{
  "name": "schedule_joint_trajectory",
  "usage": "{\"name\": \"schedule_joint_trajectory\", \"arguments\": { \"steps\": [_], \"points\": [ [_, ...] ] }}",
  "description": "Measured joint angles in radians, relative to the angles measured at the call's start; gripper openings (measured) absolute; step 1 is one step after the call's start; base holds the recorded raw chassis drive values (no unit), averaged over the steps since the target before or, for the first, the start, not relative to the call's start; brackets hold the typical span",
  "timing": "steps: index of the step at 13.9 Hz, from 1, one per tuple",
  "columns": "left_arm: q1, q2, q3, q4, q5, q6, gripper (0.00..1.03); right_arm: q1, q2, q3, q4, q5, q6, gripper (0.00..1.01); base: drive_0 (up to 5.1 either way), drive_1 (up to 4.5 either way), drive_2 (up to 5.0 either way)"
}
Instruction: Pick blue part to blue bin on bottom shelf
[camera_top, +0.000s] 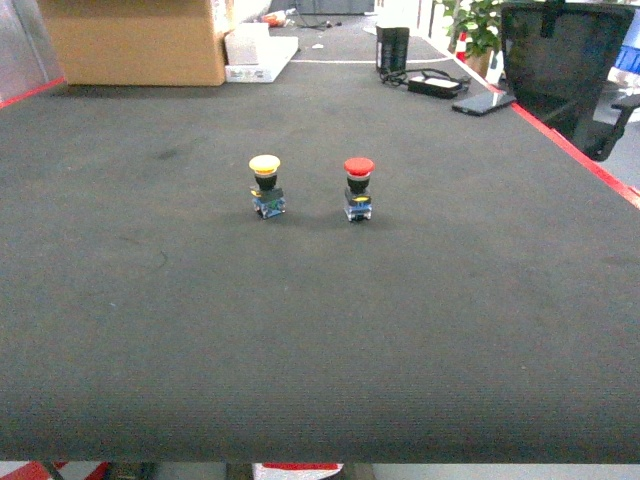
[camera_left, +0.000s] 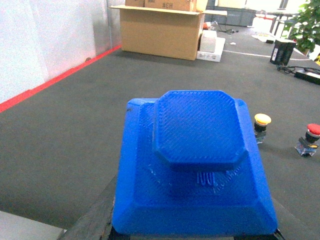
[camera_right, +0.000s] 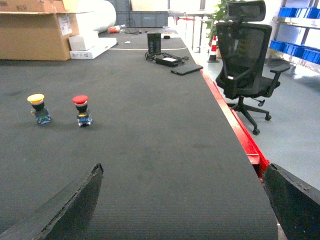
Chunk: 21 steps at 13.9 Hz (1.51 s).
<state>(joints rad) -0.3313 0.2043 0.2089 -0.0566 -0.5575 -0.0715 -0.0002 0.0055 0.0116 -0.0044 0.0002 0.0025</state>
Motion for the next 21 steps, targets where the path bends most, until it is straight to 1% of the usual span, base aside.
{"name": "schedule_joint_trajectory", "arguments": {
  "steps": [21],
  "points": [
    [0.000, -0.003, 0.000, 0.001, 0.000, 0.000, 0.44, 0.000, 0.000, 0.000, 0.000, 0.000, 0.000, 0.98, -1.6, -1.63, -1.6]
  ]
}}
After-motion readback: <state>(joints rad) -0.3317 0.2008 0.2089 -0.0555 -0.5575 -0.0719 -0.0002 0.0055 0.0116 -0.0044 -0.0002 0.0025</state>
